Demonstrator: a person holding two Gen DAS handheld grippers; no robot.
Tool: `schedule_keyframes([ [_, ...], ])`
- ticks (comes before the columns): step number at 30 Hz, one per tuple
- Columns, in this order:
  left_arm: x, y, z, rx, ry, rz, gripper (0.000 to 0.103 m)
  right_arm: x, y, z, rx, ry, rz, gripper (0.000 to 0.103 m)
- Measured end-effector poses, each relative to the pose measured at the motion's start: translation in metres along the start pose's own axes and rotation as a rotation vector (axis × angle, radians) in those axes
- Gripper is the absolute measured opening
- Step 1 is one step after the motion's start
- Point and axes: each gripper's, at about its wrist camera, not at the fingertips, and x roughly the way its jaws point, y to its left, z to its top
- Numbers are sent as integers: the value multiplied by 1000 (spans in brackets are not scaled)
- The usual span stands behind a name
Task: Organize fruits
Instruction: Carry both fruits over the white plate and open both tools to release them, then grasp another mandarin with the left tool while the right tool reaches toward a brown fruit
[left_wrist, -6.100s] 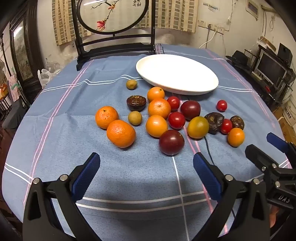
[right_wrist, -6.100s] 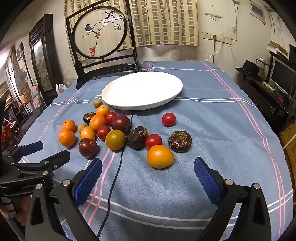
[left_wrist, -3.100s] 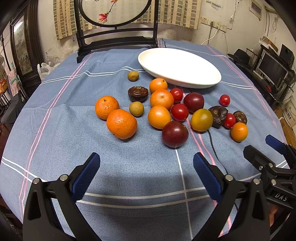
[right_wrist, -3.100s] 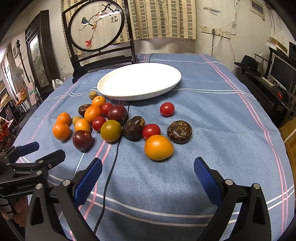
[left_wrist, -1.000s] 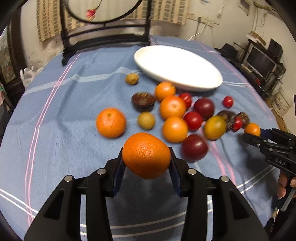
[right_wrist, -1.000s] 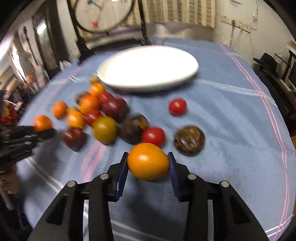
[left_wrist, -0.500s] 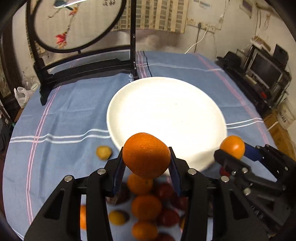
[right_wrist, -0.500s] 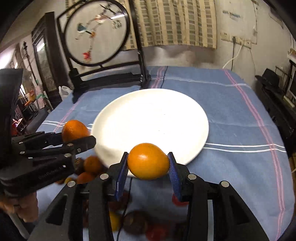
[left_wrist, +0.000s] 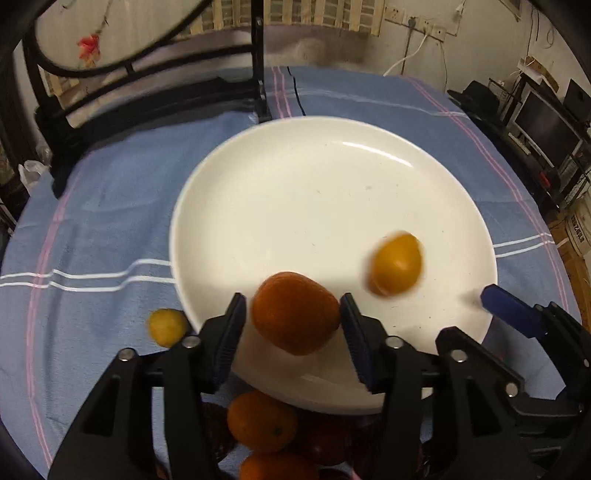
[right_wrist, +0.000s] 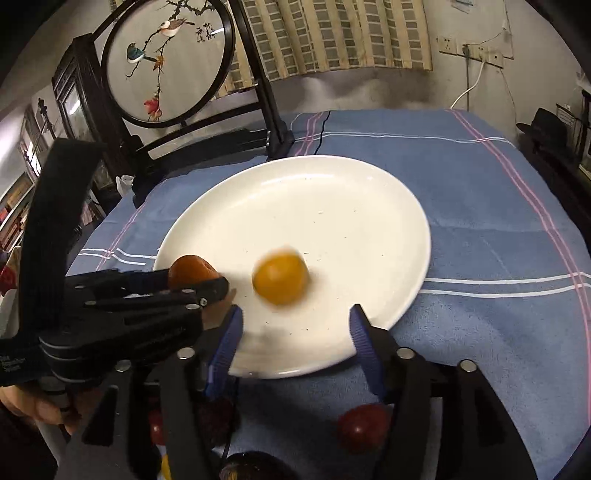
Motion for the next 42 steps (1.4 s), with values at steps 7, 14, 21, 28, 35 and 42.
schedule_keyframes([
  [7, -66, 22, -35, -65, -149, -6, 84, -16, 1, -2, 27, -21, 29, 73],
  [14, -109, 41, -97, -17, -191, -3, 91, -50, 11, -19, 21, -58, 28, 81],
  [21, -116, 66, -147, -6, -165, 24, 90, -95, 5, -65, 2, -97, -27, 87],
  [28, -107, 87, -161, -49, -126, 77, 81, -112, -13, -105, 65, -61, -45, 87],
  [35, -88, 98, -160, -86, -91, 87, 74, -118, -14, -126, 40, -38, -46, 87],
  [42, -67, 95, -142, -81, -63, 103, 60, -116, -16, -130, 36, -17, -38, 87],
])
